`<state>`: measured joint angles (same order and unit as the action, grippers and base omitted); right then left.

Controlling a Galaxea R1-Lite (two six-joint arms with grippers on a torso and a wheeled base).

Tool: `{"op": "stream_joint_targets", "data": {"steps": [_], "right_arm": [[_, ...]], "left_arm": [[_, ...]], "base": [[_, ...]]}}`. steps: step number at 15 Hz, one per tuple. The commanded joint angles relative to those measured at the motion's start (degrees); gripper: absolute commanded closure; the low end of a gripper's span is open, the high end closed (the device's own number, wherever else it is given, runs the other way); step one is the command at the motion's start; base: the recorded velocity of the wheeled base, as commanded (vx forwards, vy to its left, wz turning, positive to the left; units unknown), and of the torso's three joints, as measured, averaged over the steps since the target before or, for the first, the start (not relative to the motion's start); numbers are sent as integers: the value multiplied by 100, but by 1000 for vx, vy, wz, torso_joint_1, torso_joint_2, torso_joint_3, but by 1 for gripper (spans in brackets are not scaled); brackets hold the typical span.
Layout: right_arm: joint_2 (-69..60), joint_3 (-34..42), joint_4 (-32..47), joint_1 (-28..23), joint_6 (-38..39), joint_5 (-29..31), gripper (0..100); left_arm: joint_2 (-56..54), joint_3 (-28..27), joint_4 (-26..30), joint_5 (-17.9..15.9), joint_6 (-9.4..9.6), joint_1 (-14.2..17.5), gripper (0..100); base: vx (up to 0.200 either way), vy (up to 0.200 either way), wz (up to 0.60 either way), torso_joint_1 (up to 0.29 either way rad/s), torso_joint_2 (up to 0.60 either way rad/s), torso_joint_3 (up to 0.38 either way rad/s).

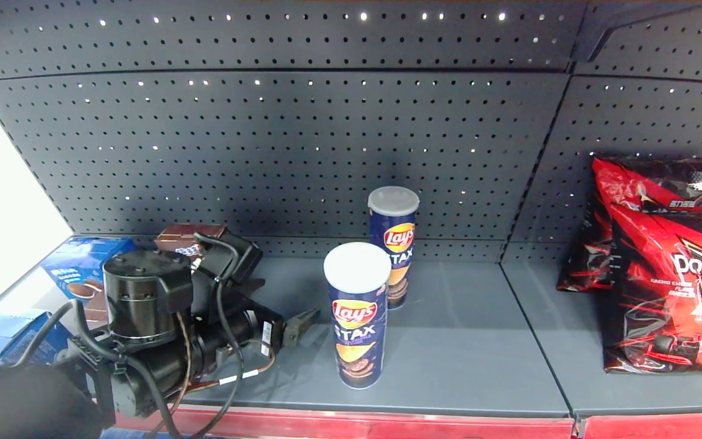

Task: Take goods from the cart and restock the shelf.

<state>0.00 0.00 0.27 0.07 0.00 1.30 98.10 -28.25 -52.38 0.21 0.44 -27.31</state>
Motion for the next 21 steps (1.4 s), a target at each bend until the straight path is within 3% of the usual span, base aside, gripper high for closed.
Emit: {"op": "stream_joint_targets", "data": {"steps": [1,8,14,21], "right_arm": [[0,0,0,1,0,1,0],[9,0,0,1,0,1,0],[9,0,0,1,0,-7,0],[9,0,0,1,0,1,0]], "left_arm": [[175,135,-141,58,0,-55,0],[517,381,-694,225,-9,-302,0],[658,390,-809,384,-9,-363,0],[676,355,-835,498,-26,-697,0]], "base": [[0,0,0,0,0,0],[0,0,0,0,0,0],[0,0,0,0,0,0],[0,0,0,0,0,0]]}}
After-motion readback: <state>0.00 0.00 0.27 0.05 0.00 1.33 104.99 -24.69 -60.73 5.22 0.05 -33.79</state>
